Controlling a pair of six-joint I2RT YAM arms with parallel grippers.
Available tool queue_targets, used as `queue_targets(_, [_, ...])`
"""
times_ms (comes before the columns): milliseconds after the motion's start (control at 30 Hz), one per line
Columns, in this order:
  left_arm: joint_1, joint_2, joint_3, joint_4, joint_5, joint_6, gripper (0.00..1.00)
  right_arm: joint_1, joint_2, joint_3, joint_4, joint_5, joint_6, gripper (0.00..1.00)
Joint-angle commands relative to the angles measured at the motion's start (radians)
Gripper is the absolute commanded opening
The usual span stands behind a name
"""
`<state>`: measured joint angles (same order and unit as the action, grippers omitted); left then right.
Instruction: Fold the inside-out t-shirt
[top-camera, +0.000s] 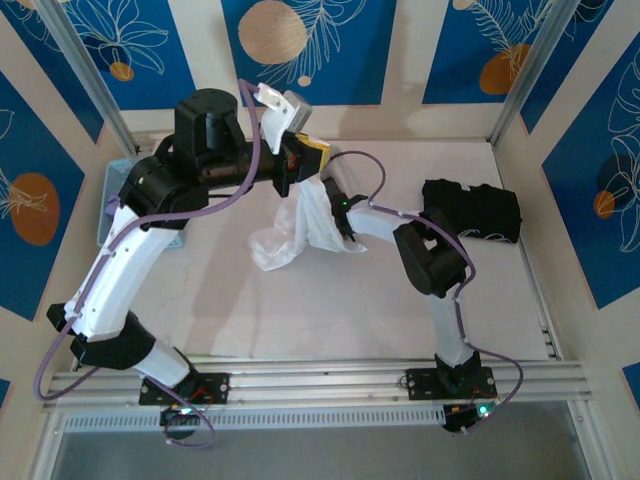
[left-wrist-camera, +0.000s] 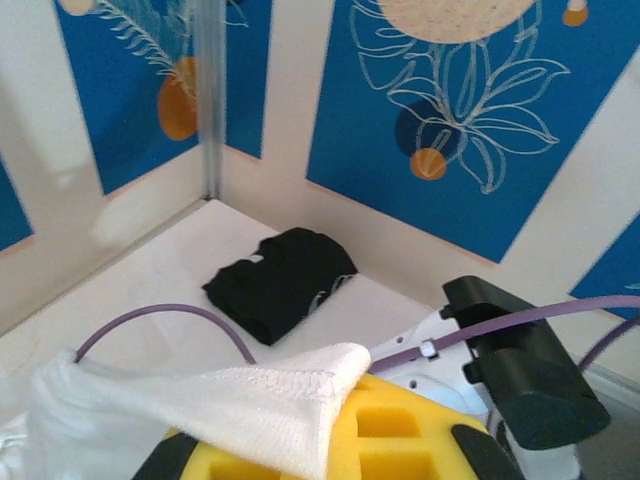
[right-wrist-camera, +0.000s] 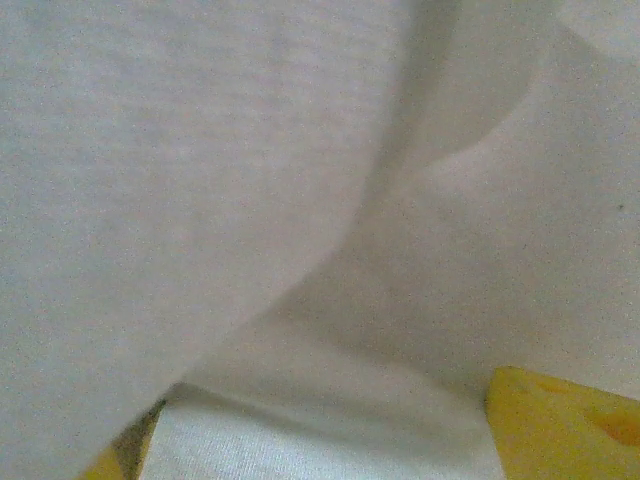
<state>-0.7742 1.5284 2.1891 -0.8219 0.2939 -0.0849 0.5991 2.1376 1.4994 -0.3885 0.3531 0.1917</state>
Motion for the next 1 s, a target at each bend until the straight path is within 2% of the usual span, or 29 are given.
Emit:
queue_targets(0, [0.004,-0.088,0.052,0.076,-0.096,0.059,0.00,-0.023,0.077,-0.013,-0.167,-0.044,0.023,0.79])
queue_targets(33, [0.005,-0.100,0.036,0.083,-0.144,0.067,0.00,-0.024,0.071,-0.021,-0.156,-0.049,0.014,0.74])
queue_targets(67, [0.009,-0.116,0.004,0.098,-0.194,0.070,0.00,-0.024,0.060,-0.027,-0.146,-0.049,0.006,0.59])
queue_targets(200, [0.055,-0.180,-0.202,0.200,-0.363,0.038,0.00,-0.024,-0.057,-0.080,-0.067,-0.103,-0.042,0.17])
queue_targets(267, [0.119,-0.203,-0.309,0.234,-0.420,-0.015,0.00,-0.029,-0.144,-0.115,-0.029,-0.144,-0.062,0.00])
queue_targets(433, [0.285,-0.242,-0.531,0.289,-0.465,-0.133,0.00,-0.056,-0.360,-0.238,0.071,-0.301,-0.070,0.00])
queue_targets(633, [0.405,-0.197,-0.709,0.315,-0.448,-0.205,0.00,-0.089,-0.559,-0.346,0.262,-0.567,-0.024,0.00])
queue_targets(767, [0.447,-0.160,-0.818,0.367,-0.406,-0.240,0.00,-0.120,-0.620,-0.333,0.358,-0.702,0.046,0.00])
queue_targets(967, [0.488,-0.040,-0.907,0.423,-0.372,-0.259,0.00,-0.147,-0.610,-0.246,0.459,-0.912,0.146,0.00])
